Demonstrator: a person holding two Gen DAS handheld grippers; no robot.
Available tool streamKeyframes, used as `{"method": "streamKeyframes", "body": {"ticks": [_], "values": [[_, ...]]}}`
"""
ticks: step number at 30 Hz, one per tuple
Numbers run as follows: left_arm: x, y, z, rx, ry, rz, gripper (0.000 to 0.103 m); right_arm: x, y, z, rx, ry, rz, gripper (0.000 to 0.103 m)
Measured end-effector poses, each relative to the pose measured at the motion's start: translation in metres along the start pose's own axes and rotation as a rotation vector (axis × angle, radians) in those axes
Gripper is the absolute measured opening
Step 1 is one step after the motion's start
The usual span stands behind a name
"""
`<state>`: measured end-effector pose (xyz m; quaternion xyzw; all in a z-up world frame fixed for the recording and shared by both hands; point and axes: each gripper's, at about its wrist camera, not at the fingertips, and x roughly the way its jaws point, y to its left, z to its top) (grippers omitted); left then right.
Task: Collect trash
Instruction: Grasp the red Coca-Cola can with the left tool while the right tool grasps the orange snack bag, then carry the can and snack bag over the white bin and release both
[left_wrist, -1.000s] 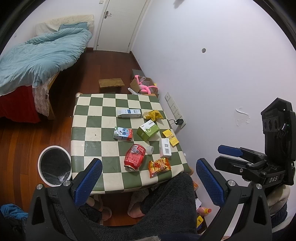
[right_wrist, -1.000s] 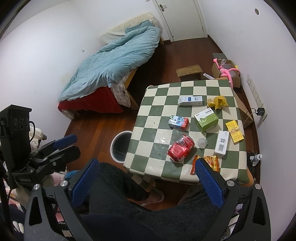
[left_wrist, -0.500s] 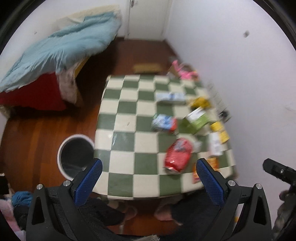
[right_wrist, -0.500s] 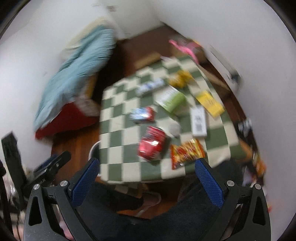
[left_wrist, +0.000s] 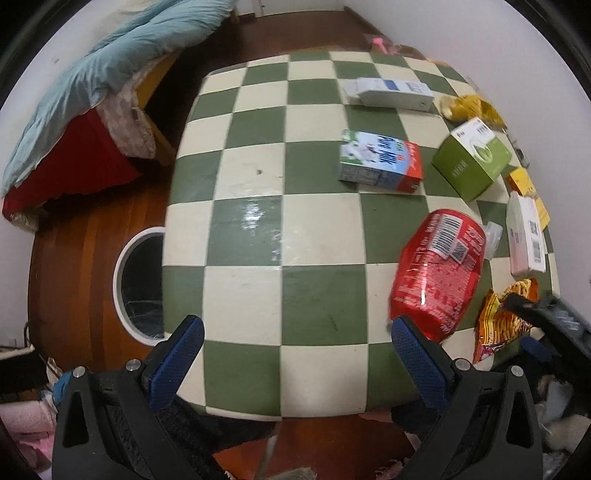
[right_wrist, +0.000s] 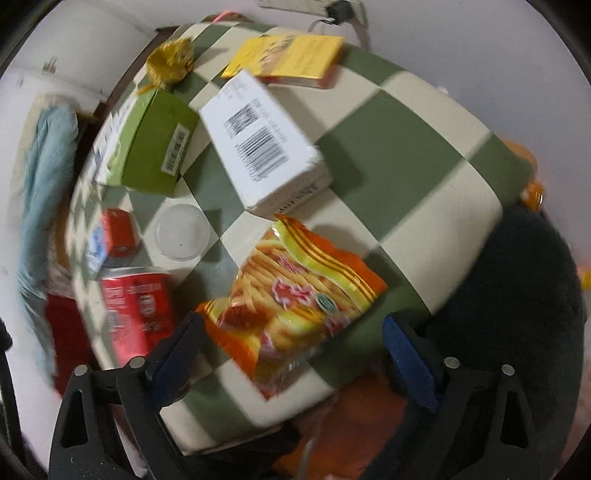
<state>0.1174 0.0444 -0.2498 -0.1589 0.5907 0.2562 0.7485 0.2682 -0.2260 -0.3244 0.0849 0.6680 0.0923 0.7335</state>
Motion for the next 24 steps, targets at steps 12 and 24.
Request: {"method": "streamKeyframes", "body": {"ticks": [12,24], "values": [[0.026,-0.079,0.033,0.309,0.073,-0.148,0.103,-0.014,-0.021,-0.004,-0.14,-0.022,-0.032,0.033],[0.074,-0.118,0.039,0.367,0.163,-0.174,0.081,-0.006,-0.012,0.011,-0.104,0.032,-0.008,0.032]]}}
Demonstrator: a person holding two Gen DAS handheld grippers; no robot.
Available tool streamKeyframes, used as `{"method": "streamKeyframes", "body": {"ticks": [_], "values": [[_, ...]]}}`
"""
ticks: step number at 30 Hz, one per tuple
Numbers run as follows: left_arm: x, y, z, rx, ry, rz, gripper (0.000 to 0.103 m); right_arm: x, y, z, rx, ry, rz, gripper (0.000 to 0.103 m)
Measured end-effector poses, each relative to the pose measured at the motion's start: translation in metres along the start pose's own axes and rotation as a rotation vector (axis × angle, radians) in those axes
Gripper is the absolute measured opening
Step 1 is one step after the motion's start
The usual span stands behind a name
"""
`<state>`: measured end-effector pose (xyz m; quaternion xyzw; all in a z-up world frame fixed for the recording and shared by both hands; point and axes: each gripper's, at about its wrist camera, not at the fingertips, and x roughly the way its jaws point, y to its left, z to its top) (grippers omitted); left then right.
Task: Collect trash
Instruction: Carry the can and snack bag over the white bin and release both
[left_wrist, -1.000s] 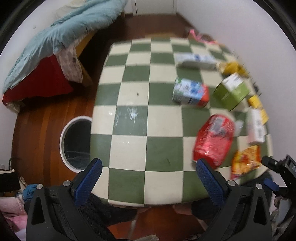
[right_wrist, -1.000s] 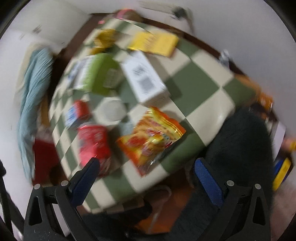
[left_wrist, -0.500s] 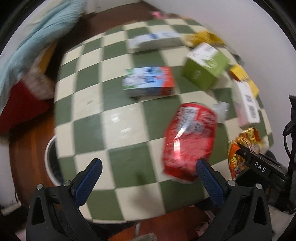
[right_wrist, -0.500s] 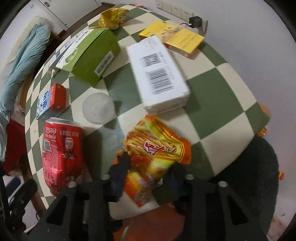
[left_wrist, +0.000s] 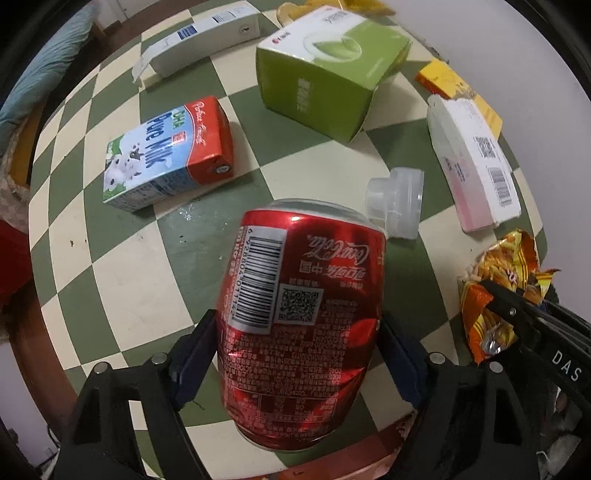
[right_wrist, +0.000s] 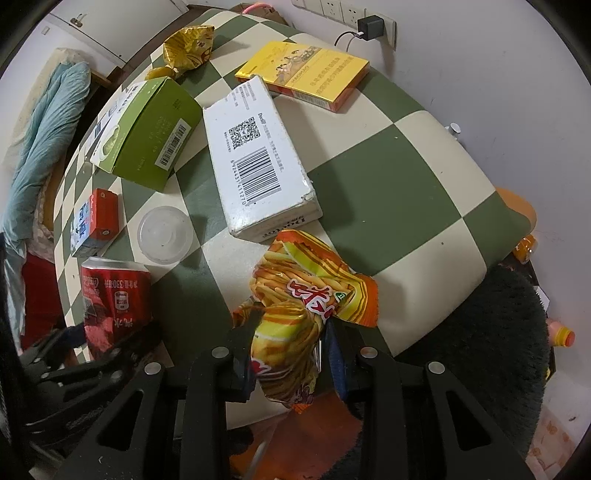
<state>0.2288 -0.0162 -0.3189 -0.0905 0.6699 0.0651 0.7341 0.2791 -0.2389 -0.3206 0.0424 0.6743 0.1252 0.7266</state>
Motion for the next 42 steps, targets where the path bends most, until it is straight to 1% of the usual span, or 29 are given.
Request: {"method": "streamKeyframes", "body": {"ticks": [5,7,12,15,16,18,21,22,24,25,27,29,31,34,38,41,42], "values": [[-0.012,0.002,-0.01,-0.025,-0.057,0.011,0.081,-0.008,0.005,0.001,-0.031,-0.002,0.004,0.028],[-0.024,0.005,-0.019,-0.04,-0.087,0.024,0.081,-0.012,0.007,-0.002,-0.038,0.0,0.016,0.027],[-0.062,0.015,-0.034,-0.097,-0.18,0.035,0.081,-0.026,0.02,-0.014,-0.077,0.002,0.07,0.025],[-0.092,0.03,-0.047,-0.148,-0.247,0.038,0.081,-0.04,0.035,-0.023,-0.122,-0.005,0.115,0.025],[-0.106,0.038,-0.046,-0.172,-0.271,0.036,0.081,-0.046,0.044,-0.026,-0.14,-0.008,0.137,0.025],[-0.127,0.05,-0.056,-0.21,-0.312,0.037,0.081,-0.055,0.062,-0.029,-0.171,-0.012,0.17,0.025],[-0.167,0.083,-0.075,-0.281,-0.39,0.051,0.081,-0.07,0.097,-0.036,-0.237,-0.019,0.23,0.025],[-0.174,0.092,-0.074,-0.301,-0.412,0.056,0.081,-0.075,0.113,-0.039,-0.266,-0.016,0.255,0.025],[-0.193,0.117,-0.085,-0.337,-0.451,0.069,0.081,-0.081,0.142,-0.047,-0.312,-0.007,0.299,0.025],[-0.204,0.135,-0.094,-0.363,-0.472,0.083,0.081,-0.082,0.164,-0.051,-0.343,0.004,0.328,0.025],[-0.216,0.162,-0.107,-0.409,-0.497,0.095,0.081,-0.081,0.201,-0.057,-0.394,0.022,0.367,0.025],[-0.225,0.194,-0.122,-0.467,-0.511,0.098,0.081,-0.071,0.246,-0.067,-0.456,0.054,0.404,0.025],[-0.222,0.231,-0.141,-0.54,-0.509,0.089,0.081,-0.056,0.29,-0.076,-0.511,0.089,0.427,0.025],[-0.202,0.28,-0.165,-0.644,-0.48,0.065,0.081,-0.02,0.354,-0.093,-0.605,0.137,0.423,0.025],[-0.145,0.345,-0.193,-0.768,-0.411,-0.002,0.081,0.048,0.424,-0.114,-0.701,0.225,0.372,0.024],[-0.101,0.386,-0.21,-0.862,-0.35,-0.061,0.082,0.094,0.462,-0.128,-0.742,0.28,0.321,0.025],[-0.089,0.395,-0.214,-0.887,-0.332,-0.068,0.082,0.111,0.476,-0.133,-0.759,0.295,0.294,0.025]]}}
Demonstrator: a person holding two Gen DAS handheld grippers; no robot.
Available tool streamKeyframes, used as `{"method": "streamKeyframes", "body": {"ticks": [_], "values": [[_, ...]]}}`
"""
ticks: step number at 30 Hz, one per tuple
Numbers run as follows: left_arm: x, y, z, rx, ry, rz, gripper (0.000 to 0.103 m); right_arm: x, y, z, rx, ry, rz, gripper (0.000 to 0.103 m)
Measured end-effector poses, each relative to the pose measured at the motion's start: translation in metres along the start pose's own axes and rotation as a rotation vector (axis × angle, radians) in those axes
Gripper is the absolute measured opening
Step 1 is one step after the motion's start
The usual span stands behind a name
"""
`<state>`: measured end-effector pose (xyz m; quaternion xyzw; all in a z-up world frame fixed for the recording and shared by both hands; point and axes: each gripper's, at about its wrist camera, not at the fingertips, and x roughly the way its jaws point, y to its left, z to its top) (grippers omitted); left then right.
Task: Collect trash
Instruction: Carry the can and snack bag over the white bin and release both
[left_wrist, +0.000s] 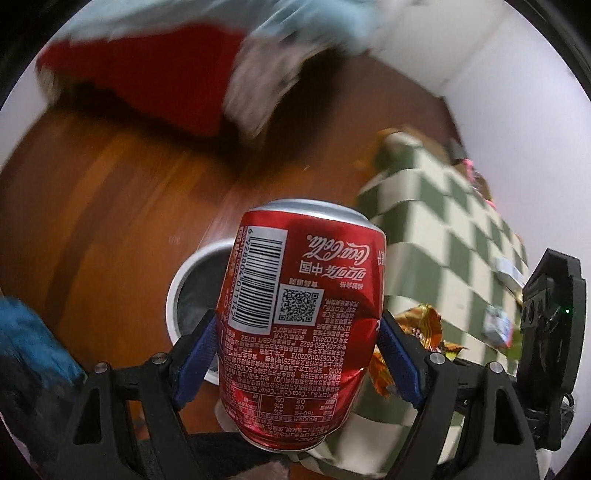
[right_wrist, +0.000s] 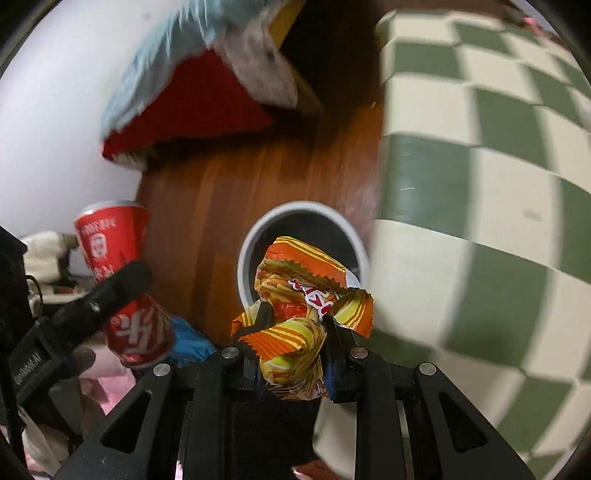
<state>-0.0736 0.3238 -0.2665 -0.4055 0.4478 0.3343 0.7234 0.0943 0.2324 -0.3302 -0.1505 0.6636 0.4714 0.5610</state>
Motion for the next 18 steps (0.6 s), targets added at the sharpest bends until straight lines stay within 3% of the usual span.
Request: {"method": "streamKeyframes", "body": {"ticks": [2,4,5,7,10,11,13,15,18], "values": [[0.022,0.024,0.003,-0.042,0.045,0.003,0.082,0.026,0.008,0.009,-0.017,0.032,-0.028,0.025],[0.041,0.044,0.006,-0.085,0.088,-0.005,0.089,0.052,0.018,0.02,-0.04,0.063,-0.056,0.025],[0.047,0.051,0.007,-0.099,0.099,-0.009,0.097,0.062,0.022,0.024,-0.043,0.072,-0.075,0.027],[0.056,0.064,0.008,-0.129,0.115,-0.014,0.1,0.084,0.028,0.032,-0.044,0.103,-0.102,0.029],[0.061,0.08,0.008,-0.164,0.121,-0.001,0.1,0.113,0.035,0.039,-0.049,0.153,-0.138,0.05],[0.062,0.083,0.009,-0.169,0.121,0.013,0.1,0.119,0.036,0.04,-0.054,0.166,-0.15,0.059],[0.062,0.088,0.008,-0.173,0.114,0.048,0.1,0.13,0.036,0.042,-0.068,0.191,-0.176,0.066],[0.058,0.093,0.006,-0.165,0.102,0.092,0.1,0.137,0.038,0.044,-0.077,0.202,-0.188,0.082],[0.053,0.093,0.001,-0.155,0.077,0.169,0.1,0.133,0.036,0.037,-0.092,0.209,-0.175,0.084]]}}
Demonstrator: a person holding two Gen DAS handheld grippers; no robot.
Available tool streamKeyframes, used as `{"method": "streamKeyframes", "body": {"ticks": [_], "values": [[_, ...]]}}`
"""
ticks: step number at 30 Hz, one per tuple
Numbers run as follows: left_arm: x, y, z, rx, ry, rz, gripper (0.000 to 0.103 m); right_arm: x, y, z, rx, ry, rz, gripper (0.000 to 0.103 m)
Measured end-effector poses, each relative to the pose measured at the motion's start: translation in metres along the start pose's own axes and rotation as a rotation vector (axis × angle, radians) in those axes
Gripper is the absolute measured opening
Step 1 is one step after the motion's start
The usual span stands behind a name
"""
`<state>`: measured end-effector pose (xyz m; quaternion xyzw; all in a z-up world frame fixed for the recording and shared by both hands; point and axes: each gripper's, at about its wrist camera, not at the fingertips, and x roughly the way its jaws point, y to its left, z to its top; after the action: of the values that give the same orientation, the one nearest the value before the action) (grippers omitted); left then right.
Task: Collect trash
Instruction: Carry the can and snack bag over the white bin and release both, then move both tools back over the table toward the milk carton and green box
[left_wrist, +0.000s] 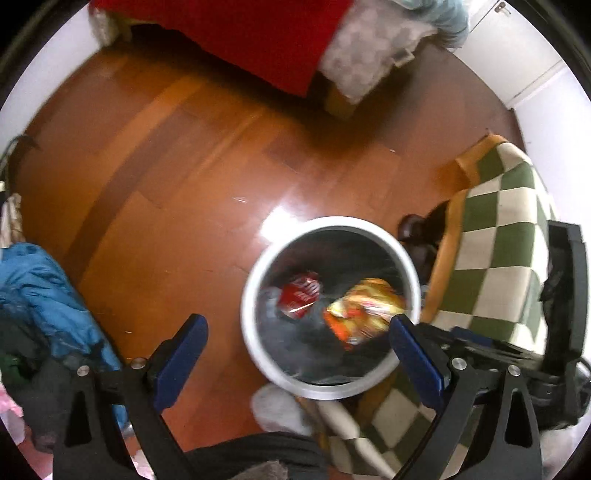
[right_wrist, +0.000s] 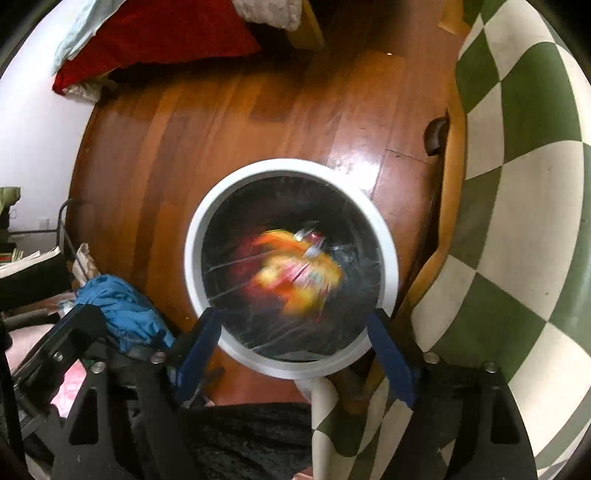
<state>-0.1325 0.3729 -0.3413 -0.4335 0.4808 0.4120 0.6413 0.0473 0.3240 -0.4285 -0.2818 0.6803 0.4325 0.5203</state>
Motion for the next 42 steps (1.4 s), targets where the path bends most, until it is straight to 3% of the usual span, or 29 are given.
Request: {"method": "streamKeyframes", "body": {"ticks": [2,5,12,20,29,35,42], "values": [[-0.005,0.008,-0.005,-0.001,-0.017,0.032,0.1,-0.002,0.003,-0.007,-0.022,-0.003,-0.015,0.086],[-0.017,0.013,-0.014,0.002,-0.046,0.076,0.1,-0.017,0.009,-0.022,-0.068,-0.022,-0.077,0.099],[-0.053,0.008,-0.035,0.036,-0.121,0.126,0.1,-0.056,0.016,-0.06,-0.136,-0.097,-0.177,0.1],[-0.096,-0.006,-0.058,0.087,-0.188,0.142,0.1,-0.099,0.019,-0.098,-0.142,-0.175,-0.163,0.1],[-0.151,-0.018,-0.091,0.106,-0.28,0.136,0.1,-0.166,0.018,-0.144,-0.163,-0.283,-0.101,0.1],[-0.188,-0.038,-0.109,0.122,-0.331,0.148,0.1,-0.22,0.01,-0.177,-0.139,-0.368,0.002,0.102],[-0.216,-0.086,-0.124,0.181,-0.395,0.098,0.1,-0.28,-0.048,-0.215,-0.007,-0.452,0.151,0.103]]}}
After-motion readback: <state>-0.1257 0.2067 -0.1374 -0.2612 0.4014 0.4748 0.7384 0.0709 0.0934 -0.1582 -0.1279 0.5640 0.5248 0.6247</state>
